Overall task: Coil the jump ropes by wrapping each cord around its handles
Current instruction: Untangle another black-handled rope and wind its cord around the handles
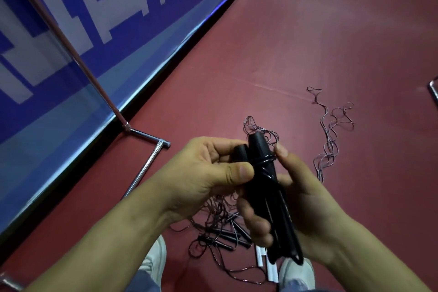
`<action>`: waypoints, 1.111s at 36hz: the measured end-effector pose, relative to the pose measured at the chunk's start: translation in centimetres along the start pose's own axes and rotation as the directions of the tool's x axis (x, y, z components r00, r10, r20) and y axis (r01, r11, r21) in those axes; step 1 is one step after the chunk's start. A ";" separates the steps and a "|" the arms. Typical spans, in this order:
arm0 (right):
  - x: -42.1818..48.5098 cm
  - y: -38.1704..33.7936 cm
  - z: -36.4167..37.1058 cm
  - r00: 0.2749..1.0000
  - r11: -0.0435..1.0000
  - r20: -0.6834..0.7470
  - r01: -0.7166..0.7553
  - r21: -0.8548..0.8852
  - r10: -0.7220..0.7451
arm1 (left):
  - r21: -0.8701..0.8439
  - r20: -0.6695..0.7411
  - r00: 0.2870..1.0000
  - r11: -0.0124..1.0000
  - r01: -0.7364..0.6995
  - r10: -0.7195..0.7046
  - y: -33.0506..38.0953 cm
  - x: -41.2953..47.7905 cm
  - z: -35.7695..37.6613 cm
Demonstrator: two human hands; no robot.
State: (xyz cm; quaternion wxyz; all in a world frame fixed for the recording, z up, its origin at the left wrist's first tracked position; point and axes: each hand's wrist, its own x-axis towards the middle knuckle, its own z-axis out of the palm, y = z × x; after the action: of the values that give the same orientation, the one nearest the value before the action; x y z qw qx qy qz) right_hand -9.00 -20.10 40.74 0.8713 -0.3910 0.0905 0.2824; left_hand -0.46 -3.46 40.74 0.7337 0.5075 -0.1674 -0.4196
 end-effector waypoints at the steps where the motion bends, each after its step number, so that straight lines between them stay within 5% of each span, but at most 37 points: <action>1: -0.3 -0.3 0.4 1.000 1.000 0.022 0.009 -0.021 -0.009 | 0.028 -0.040 0.999 1.000 0.002 0.000 -0.1 0.1 -0.1; 5: -1.1 -0.1 0.5 0.979 0.954 -0.155 0.085 -0.288 -0.134 | 0.059 -0.197 0.980 0.998 0.029 -0.017 -0.2 0.4 0.0; 10: -0.3 3.0 1.3 0.830 0.726 -0.434 -0.053 -0.686 -0.350 | 0.115 -0.383 0.924 0.993 0.040 0.007 -1.0 0.8 0.7; 17: 1.0 2.7 1.2 0.640 0.477 -0.457 -0.157 -0.865 -0.618 | 0.172 -0.289 0.956 0.985 -0.002 0.053 -1.4 -0.3 1.6; 20: 0.9 2.2 1.2 0.658 0.480 -0.423 -0.106 -0.871 -0.623 | 0.217 -0.248 0.966 0.976 -0.026 0.081 -1.0 -0.8 1.3; 26: 0.5 1.4 1.8 0.692 0.655 -0.385 0.168 -0.736 -0.610 | 0.175 -0.106 0.990 0.982 -0.076 0.095 -0.4 -1.5 1.0; 40: 0.8 1.3 1.5 0.696 0.606 -0.308 0.227 -0.763 -0.649 | 0.352 -0.182 0.983 0.935 0.047 0.019 0.4 -2.0 0.4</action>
State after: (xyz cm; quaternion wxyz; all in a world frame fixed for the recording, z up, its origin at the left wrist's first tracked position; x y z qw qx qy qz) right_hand -9.16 -17.98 40.68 0.6436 -0.7515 0.1280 -0.0677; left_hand -1.77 -2.06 41.64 0.6392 0.6692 -0.1686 -0.3395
